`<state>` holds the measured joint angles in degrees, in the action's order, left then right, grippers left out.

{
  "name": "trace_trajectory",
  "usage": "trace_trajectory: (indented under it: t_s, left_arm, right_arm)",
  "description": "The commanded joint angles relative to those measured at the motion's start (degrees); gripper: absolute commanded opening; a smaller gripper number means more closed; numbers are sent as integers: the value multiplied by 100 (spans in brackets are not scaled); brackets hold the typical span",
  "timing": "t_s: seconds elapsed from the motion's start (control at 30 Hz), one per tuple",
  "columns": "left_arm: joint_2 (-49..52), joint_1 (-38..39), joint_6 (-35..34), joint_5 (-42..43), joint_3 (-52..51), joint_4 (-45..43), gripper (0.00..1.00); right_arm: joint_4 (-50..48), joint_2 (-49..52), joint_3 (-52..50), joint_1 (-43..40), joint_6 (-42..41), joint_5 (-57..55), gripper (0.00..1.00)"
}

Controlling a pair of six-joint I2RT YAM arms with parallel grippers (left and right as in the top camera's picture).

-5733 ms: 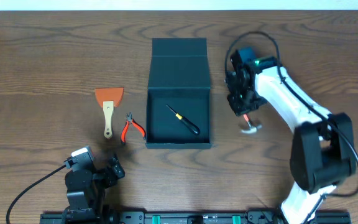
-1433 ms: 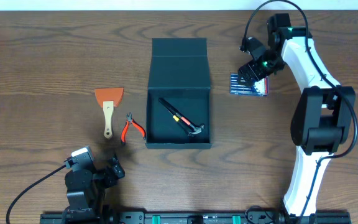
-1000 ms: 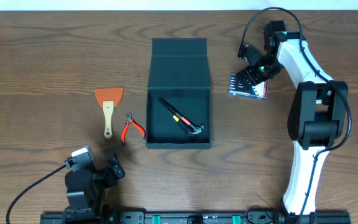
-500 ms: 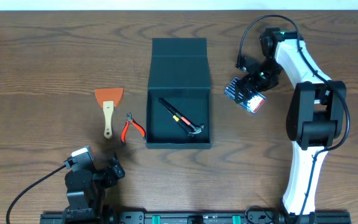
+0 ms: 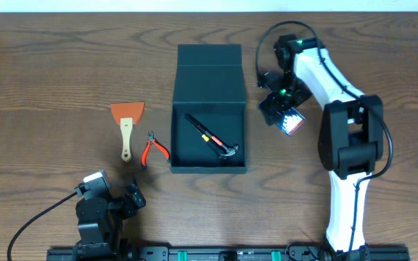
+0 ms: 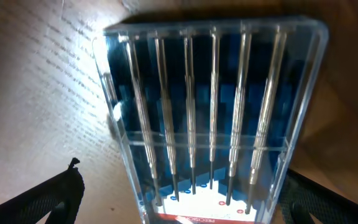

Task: Pack container
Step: 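Grasp the clear precision screwdriver case with the right gripper, then carry the screwdriver case into the black box and release it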

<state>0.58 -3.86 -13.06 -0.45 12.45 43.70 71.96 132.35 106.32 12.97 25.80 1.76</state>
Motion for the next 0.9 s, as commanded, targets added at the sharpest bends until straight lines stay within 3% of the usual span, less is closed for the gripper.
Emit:
trace_trajectory:
  t_s: [0.0, 0.63, 0.87]
  left_arm:
    - [-35, 24, 76, -66, -24, 13, 98]
    - [-35, 24, 76, -66, -24, 13, 98]
    - [-35, 24, 76, -66, -24, 13, 98]
  right_arm:
    - [-83, -225, -35, 155, -273, -590, 99]
    - [-647, -223, -638, 214, -719, -905, 95]
    - [-719, -223, -723, 212, -741, -881, 78]
